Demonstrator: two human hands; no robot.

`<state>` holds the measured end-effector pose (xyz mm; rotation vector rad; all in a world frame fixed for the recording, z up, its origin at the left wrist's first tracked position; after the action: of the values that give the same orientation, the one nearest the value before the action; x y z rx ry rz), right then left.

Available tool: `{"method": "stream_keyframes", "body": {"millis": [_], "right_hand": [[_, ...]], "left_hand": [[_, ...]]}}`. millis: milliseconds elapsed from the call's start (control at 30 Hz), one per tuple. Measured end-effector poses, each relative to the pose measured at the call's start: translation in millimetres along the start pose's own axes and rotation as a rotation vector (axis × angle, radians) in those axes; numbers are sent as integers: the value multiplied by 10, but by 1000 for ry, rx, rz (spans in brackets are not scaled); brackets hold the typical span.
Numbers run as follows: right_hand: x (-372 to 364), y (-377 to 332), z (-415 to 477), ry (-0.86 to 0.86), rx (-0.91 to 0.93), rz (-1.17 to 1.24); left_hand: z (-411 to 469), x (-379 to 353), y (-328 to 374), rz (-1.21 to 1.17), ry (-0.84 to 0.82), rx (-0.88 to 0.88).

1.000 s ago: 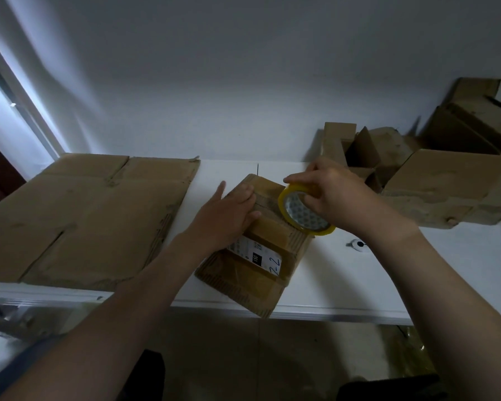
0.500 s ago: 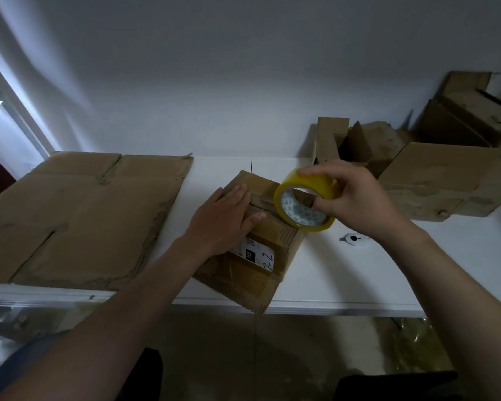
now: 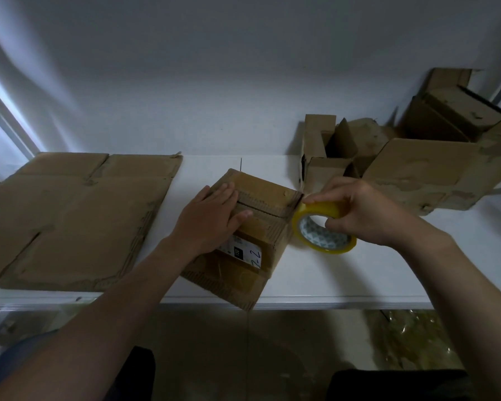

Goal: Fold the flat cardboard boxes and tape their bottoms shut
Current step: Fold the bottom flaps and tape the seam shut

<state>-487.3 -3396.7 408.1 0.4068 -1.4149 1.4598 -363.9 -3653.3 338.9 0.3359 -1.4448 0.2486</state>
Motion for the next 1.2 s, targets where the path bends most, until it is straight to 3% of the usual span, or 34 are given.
{"method": "stream_keyframes", "body": {"millis": [267, 533, 667, 833, 1200], "right_hand": [[-170, 118, -59, 34, 48, 79], [-250, 168, -117, 40, 68, 78], [-284, 154, -135, 38, 61, 93], [-521, -4, -143, -66, 113, -170], [-850, -369, -58, -56, 136, -493]], "left_hand": [[-20, 56, 93, -15, -72, -35], [-135, 82, 715, -8, -183, -174], [-123, 43, 699, -15, -162, -195], [-158, 60, 575, -99, -152, -218], [-256, 143, 45, -108, -219, -205]]}}
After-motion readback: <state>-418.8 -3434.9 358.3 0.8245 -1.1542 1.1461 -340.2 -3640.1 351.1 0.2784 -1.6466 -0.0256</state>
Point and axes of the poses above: each hand's wrist, its own z-axis towards the middle knuckle, its own x-axis out of the back of the hand, y = z × x, the point moved 3 cm from there along z, towards the middle knuckle, and after that the axes turned 11 degrees about x, right-handed, at the moved point
